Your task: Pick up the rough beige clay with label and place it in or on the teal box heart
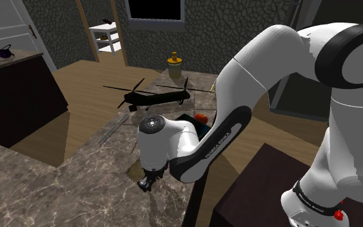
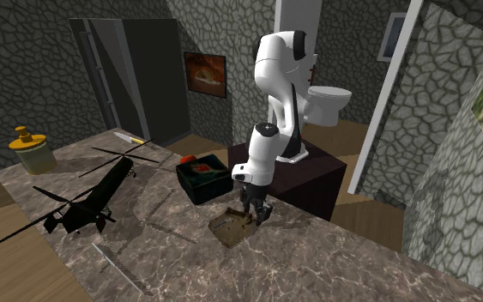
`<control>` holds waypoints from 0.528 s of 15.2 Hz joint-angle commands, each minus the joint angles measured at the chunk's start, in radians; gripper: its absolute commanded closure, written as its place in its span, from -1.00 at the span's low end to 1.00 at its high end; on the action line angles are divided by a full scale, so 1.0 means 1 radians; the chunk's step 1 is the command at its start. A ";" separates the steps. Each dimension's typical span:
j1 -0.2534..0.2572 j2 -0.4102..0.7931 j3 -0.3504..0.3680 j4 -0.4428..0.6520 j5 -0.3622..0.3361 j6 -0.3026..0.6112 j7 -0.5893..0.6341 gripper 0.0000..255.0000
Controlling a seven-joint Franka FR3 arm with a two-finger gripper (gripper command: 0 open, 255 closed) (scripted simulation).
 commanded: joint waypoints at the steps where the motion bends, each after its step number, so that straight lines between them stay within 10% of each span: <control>1: 0.000 0.000 0.000 0.000 0.000 0.000 0.000 1.00; 8: -0.013 -0.032 0.017 0.001 0.029 -0.029 -0.022 1.00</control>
